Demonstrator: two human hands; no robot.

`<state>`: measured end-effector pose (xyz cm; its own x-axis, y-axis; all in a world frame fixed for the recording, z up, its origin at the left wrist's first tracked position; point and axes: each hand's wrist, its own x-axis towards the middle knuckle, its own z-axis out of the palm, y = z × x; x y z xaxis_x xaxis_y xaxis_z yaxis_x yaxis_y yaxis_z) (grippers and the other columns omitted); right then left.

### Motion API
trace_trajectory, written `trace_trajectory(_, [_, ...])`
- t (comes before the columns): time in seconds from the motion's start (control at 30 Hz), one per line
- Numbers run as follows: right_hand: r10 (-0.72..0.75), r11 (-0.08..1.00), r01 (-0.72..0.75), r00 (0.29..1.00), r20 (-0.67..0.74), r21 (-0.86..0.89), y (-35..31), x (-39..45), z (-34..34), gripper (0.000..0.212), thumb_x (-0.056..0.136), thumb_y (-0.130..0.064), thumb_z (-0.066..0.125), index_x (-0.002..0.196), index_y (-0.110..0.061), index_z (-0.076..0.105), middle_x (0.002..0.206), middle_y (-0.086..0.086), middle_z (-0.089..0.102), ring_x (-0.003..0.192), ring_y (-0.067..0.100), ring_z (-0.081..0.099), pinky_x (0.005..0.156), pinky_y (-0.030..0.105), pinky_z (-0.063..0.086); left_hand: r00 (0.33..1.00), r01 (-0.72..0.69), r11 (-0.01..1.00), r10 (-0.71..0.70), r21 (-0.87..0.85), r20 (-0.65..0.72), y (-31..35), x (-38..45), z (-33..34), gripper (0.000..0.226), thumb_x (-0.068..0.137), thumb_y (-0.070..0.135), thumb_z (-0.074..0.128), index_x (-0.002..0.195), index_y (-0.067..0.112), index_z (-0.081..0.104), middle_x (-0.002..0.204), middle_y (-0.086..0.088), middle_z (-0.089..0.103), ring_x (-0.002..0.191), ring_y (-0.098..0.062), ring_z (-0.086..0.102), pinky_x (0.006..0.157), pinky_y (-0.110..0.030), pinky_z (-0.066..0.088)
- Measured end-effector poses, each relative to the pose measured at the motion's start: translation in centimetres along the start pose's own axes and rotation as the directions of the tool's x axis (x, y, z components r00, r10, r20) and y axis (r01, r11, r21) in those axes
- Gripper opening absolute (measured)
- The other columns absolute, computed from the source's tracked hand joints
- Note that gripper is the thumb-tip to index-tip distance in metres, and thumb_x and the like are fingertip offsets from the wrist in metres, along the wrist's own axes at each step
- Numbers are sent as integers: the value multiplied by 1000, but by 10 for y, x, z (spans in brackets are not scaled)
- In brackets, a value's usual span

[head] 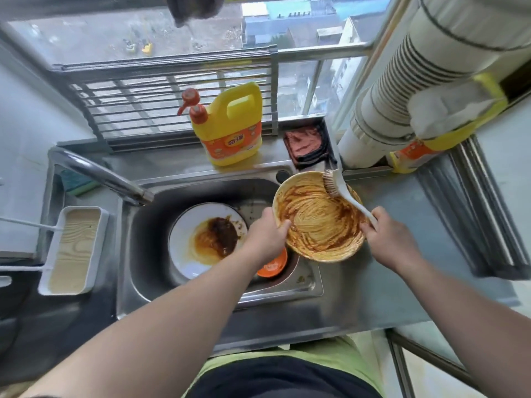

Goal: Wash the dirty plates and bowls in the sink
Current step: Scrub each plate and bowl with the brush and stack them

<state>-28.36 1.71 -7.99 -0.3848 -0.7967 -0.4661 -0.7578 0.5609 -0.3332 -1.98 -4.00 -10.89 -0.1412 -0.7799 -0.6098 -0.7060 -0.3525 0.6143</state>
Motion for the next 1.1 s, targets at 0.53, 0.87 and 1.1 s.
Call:
trace_trajectory(0.53, [-361,924,378,807,468,60,-167,-43,150,26,104,-15,51,94,-36,42,108,-1,50,93,21,49,81,32,38,832,477,878,-465,-37,-302,-209,2,-99,48,95,9,46,139,22,60,138,-13,59,111,-37,60,91,-40,52])
trace_trajectory(0.87, [-165,976,212,856,491,-41,-200,-4,214,28,105,-12,55,132,-18,50,120,9,55,95,22,61,82,35,58,762,542,828,-556,-145,-330,-219,22,-100,41,93,3,47,130,12,62,124,-12,63,103,-33,60,76,-37,52])
trace_trajectory(1.1, [-119,992,125,882,455,18,-196,-11,205,33,106,-17,51,139,-20,51,125,8,51,100,24,59,91,40,57,743,514,818,-575,-259,-342,-215,19,-103,28,106,27,48,130,12,48,127,-16,60,103,-35,58,89,-45,53])
